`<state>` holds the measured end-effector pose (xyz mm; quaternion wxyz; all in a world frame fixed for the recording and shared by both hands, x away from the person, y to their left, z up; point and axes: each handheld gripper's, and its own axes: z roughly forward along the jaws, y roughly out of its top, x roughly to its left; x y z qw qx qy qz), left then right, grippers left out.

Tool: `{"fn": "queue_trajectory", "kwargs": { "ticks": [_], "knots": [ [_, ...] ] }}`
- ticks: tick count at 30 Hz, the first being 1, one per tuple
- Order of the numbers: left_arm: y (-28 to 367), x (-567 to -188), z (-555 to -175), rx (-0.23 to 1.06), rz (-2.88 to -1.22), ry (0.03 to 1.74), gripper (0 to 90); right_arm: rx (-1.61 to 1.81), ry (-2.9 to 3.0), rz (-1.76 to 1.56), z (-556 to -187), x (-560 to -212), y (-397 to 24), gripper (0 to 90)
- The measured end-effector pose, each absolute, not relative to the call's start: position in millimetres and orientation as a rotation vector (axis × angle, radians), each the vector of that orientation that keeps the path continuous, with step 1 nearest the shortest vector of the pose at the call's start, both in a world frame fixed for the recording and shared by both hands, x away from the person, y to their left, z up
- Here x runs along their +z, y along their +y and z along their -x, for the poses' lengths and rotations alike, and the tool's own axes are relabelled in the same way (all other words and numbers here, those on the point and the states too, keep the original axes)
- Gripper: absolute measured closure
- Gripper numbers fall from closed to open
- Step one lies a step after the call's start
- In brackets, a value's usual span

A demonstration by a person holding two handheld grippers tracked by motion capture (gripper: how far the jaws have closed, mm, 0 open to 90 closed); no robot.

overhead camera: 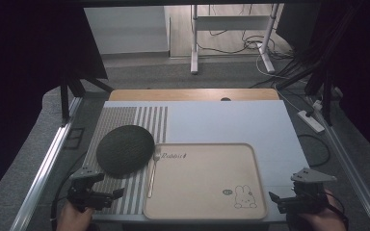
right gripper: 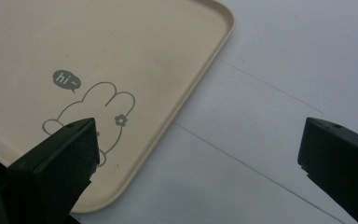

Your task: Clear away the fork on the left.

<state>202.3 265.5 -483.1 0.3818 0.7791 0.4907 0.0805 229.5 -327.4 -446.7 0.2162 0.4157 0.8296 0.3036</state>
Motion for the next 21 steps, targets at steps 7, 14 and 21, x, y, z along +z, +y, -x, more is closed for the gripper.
{"fn": "queue_trajectory", "kwargs": {
  "ticks": [7,14,21],
  "knots": [
    [268,-481,-195,0.235,-1.980,1.265,0.0,0.845,2.297,-1.156,-230,-447,-328,0.0],
    [270,-478,-185,0.275,-1.975,1.279,0.0,0.841,2.294,-1.162,-230,-446,-328,0.0],
    [271,-476,-174,0.309,-1.972,1.281,0.0,0.833,2.289,-1.186,-230,-446,-328,0.0]
  ]
}}
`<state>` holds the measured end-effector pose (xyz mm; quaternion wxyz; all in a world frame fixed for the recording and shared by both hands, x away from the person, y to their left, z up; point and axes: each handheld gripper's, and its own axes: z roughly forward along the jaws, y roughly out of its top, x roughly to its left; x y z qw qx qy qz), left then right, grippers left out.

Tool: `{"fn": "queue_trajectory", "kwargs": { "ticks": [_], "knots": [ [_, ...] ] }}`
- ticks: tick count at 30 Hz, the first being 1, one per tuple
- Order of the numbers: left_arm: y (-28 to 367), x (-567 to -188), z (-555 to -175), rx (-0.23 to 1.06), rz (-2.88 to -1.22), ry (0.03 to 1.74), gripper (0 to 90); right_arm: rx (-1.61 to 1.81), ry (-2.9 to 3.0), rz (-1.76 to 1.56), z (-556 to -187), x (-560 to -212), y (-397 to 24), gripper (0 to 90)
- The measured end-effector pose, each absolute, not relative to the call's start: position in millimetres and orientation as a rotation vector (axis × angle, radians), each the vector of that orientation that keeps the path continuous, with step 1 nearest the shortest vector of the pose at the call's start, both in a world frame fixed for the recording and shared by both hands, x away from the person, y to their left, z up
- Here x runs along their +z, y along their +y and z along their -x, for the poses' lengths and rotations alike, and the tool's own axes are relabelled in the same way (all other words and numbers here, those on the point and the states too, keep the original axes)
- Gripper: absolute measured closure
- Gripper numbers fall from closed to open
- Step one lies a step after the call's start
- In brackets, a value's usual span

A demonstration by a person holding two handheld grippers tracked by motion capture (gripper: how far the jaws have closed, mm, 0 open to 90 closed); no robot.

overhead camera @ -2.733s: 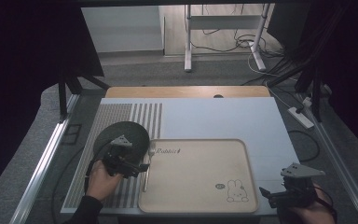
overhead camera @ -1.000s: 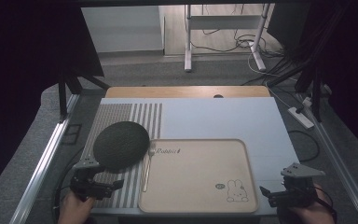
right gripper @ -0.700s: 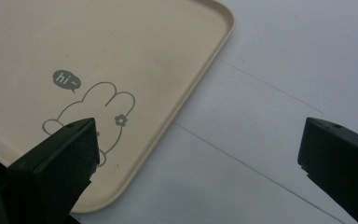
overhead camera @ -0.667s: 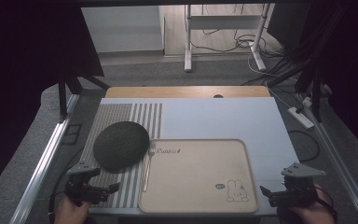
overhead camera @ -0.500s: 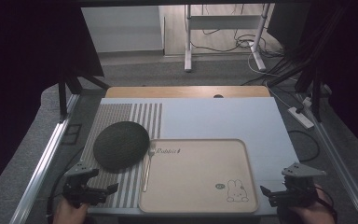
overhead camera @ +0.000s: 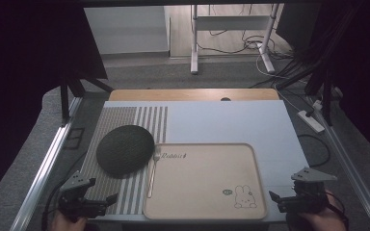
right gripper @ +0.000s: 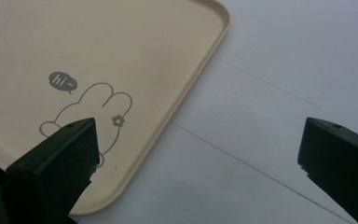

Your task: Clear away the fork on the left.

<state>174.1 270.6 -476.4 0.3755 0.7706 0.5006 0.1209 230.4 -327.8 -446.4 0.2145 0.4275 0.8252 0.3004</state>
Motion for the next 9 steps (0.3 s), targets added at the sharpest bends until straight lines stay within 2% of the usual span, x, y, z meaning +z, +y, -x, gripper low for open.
{"fn": "queue_trajectory", "kwargs": {
  "ticks": [9],
  "knots": [
    [270.5,-475.4,-170.7,0.318,-1.963,1.281,0.0,0.825,2.291,-1.195,-231.6,-447.3,-328.1,0.0]
  ]
}}
